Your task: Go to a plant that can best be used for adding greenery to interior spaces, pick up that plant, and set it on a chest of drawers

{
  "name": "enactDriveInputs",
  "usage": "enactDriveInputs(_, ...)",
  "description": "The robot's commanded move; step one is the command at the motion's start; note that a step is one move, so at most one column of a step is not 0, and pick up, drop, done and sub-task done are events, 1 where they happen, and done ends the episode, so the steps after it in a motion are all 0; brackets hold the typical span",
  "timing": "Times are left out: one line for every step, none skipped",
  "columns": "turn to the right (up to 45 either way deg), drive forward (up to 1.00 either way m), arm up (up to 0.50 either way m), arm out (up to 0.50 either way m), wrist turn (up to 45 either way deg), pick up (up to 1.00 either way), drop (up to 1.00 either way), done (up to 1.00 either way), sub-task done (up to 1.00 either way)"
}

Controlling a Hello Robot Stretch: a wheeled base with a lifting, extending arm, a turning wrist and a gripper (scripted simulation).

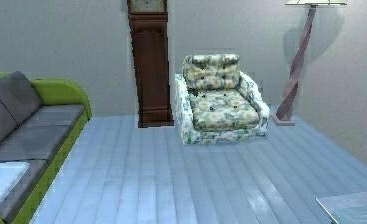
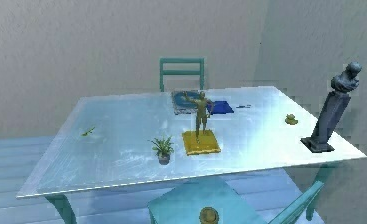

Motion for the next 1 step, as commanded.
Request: enactDriveInputs(0.0,0.00,0.50,0.00,0.0,0.00,0.00,0.00,0.00)
